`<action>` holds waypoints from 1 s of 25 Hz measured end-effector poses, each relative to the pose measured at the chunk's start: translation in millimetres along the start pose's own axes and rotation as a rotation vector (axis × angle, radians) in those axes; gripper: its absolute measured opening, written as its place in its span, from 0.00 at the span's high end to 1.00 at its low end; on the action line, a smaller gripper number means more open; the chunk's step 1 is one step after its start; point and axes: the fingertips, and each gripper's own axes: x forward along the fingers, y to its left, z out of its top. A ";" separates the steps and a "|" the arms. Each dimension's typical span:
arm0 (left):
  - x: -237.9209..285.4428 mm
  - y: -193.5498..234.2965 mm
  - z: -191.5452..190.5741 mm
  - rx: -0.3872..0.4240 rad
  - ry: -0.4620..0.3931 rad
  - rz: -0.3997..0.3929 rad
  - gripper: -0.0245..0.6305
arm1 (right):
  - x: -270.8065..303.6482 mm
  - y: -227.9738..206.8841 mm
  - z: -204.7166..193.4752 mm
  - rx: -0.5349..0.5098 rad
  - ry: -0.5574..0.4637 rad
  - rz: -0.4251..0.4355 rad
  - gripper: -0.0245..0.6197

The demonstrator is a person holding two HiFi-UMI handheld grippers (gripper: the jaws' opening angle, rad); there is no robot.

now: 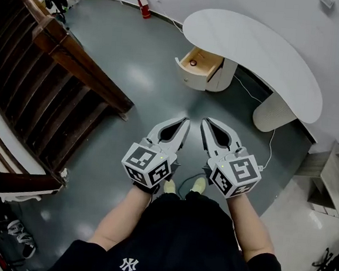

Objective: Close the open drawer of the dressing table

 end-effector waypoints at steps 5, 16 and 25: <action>7.5 0.4 -13.9 -0.002 0.014 0.041 0.95 | -17.7 -25.2 0.1 0.028 -0.013 -0.013 0.94; 33.9 5.5 -42.0 -0.046 0.061 0.102 0.95 | -29.8 -61.0 -1.5 0.048 -0.023 -0.003 0.94; 73.5 42.8 -46.7 -0.093 0.074 0.110 0.95 | 2.8 -91.7 3.2 0.044 -0.016 -0.017 0.94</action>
